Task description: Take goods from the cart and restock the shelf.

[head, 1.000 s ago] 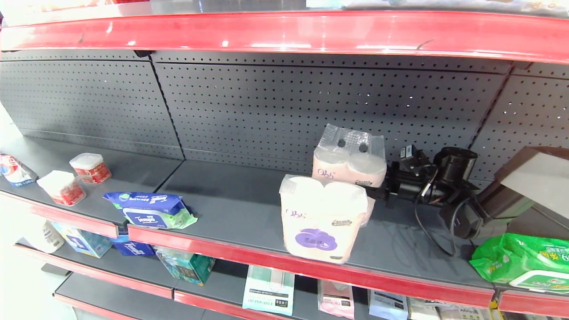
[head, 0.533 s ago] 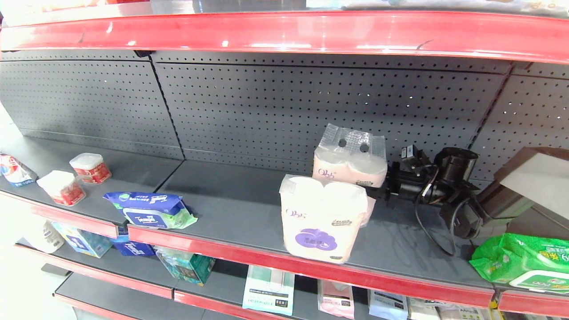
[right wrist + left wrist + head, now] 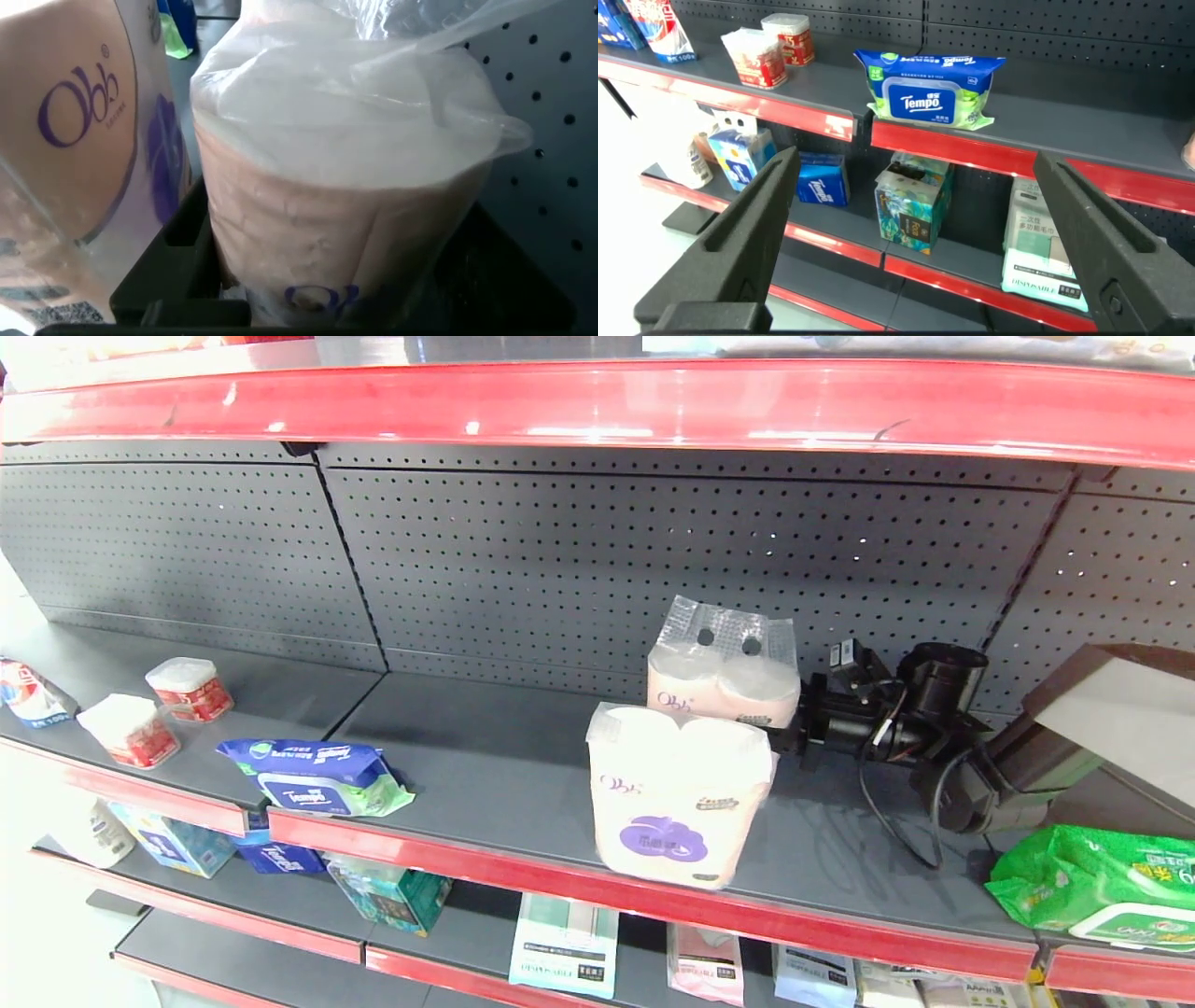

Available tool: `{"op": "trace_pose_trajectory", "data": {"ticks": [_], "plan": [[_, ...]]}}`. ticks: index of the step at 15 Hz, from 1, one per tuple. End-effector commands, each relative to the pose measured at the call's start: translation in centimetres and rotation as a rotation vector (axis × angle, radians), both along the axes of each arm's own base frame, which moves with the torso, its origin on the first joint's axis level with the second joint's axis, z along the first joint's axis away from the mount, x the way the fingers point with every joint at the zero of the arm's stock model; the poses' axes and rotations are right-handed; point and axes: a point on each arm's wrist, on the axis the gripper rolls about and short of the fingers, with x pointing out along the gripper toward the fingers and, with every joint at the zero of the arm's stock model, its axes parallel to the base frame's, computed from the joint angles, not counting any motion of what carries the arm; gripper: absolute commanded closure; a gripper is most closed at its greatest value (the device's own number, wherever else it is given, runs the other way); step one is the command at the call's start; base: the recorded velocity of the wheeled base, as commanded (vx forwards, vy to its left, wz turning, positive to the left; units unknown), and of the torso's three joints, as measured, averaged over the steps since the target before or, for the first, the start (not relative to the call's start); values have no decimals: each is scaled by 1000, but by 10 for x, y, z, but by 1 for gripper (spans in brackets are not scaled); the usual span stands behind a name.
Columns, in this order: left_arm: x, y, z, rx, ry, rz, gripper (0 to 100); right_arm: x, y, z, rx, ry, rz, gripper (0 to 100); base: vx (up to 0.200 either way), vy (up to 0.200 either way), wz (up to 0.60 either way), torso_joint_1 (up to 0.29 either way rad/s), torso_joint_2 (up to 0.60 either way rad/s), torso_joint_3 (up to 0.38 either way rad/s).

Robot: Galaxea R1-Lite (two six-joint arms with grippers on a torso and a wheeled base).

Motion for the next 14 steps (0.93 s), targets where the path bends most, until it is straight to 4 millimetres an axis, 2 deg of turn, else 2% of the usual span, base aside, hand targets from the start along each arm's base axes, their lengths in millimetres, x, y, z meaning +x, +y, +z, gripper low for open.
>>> {"op": "trace_pose_trajectory", "data": {"ticks": [1,7,10,14], "plan": [[0,0,0,0,0,1,0,3,3,1,2,-13,5,100,0,0,0,0,0,0],[0,0,0,0,0,1,0,5,3,3,5,-16,1,100,0,0,0,0,0,0],[0,0,0,0,0,1,0,3,3,-7,1,14,2,100,0,0,0,0,0,0],[0,0,0,0,0,1,0,8,12,-6,4,-2,16,100,0,0,0,0,0,0]]}}
